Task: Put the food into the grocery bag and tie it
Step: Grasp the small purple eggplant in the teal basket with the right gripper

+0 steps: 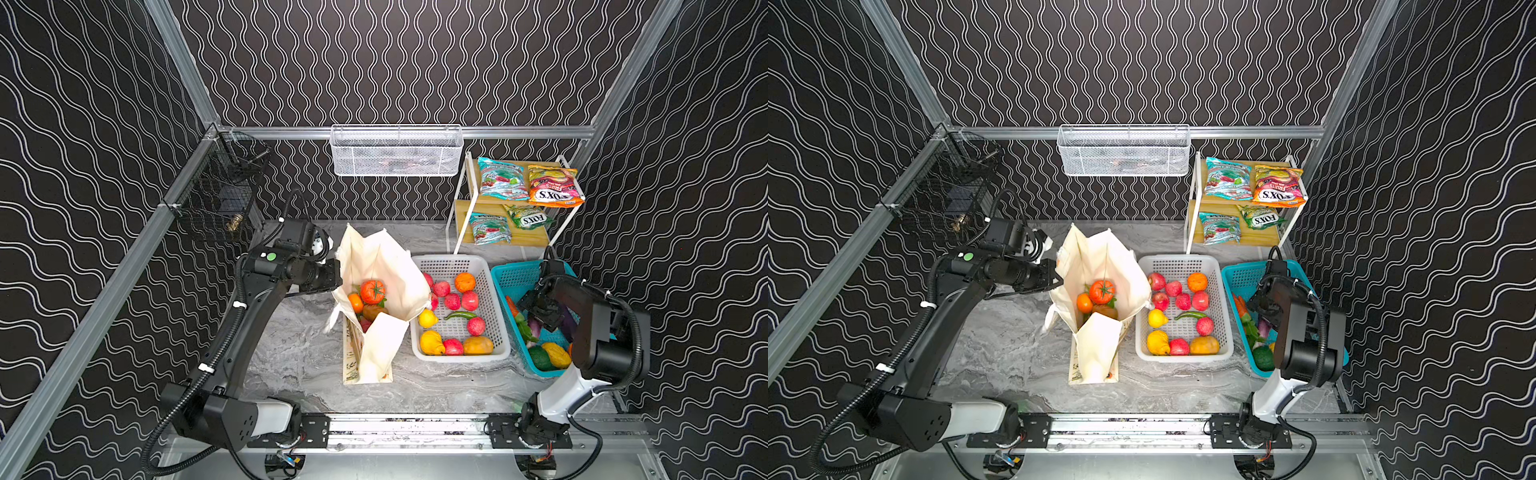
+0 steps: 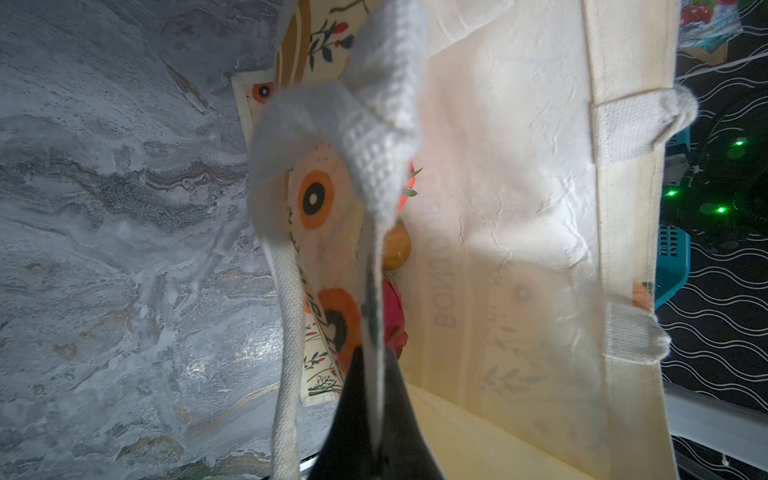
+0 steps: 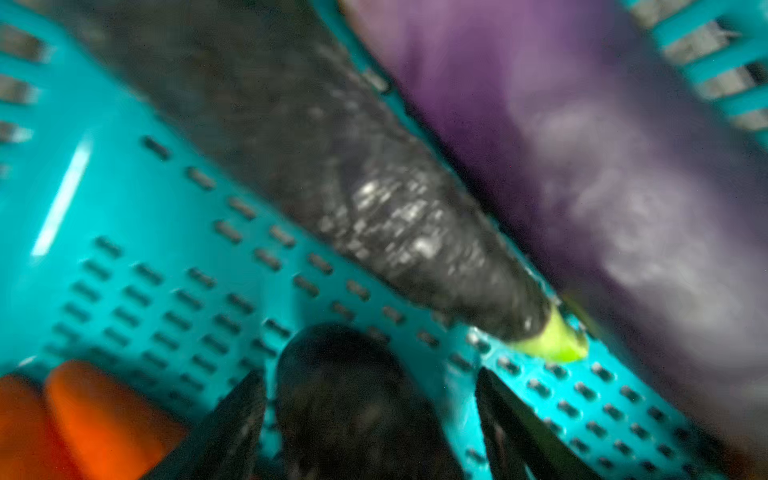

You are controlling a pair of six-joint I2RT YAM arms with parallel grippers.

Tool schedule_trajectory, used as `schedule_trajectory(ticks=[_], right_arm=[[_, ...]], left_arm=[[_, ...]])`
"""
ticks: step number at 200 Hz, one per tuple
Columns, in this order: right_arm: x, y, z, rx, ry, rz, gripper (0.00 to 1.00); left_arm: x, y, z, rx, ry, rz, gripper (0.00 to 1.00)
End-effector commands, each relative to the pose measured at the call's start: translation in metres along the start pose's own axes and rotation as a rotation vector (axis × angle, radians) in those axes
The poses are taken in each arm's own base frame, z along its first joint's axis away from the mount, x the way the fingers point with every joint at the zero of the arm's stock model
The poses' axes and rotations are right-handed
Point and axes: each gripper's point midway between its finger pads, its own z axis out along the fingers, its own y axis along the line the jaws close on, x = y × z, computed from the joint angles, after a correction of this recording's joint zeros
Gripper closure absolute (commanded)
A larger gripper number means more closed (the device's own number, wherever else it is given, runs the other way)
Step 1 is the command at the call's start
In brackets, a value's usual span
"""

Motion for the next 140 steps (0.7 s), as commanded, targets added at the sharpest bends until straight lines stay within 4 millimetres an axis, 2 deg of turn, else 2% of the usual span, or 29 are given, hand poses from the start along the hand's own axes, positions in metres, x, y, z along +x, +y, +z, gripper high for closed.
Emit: schedule_trajectory(ticks=[1,16,17,43,70,101,128,131,140], right_arm=[[0.009,0.004,0.007,-0.027,0.042,-0.003,0.26],[0.009,0.006,0.010,-0.037,0.049,0.002,0.30],[0.014,0.003,0.013,-0.031,0.062,0.000,0.31],[0.021,0.003,0.018,-0.041,0.081,0.003,0.45],[0.017,0.004,0.009,-0.052,0.065,0.010,0.55],[0.000,0.005,-0.027,-0.090,-0.026,0.050,0.61],[-0.013,0.000,-0.067,-0.127,-0.128,0.100,0.64],[-0.023,0.003,-0.078,-0.145,-0.158,0.108,0.64],[-0.027,0.003,-0.093,-0.164,-0.189,0.123,0.66]], left_arm=[[-0.005,-0.002,-0.003,0.003,-0.024,0.012,1.00],[-0.004,-0.002,-0.003,0.004,-0.019,0.013,1.00],[-0.004,-0.002,-0.003,0.005,-0.019,0.014,1.00],[-0.003,-0.002,-0.003,0.009,-0.022,0.014,1.00],[-0.003,-0.004,-0.003,0.018,-0.026,0.018,1.00],[-0.003,-0.004,-0.003,0.021,-0.030,0.022,1.00],[-0.002,-0.005,-0.002,0.030,-0.032,0.027,1.00],[-0.002,-0.005,-0.002,0.032,-0.033,0.027,1.00],[-0.002,-0.005,-0.002,0.033,-0.034,0.027,1.00]])
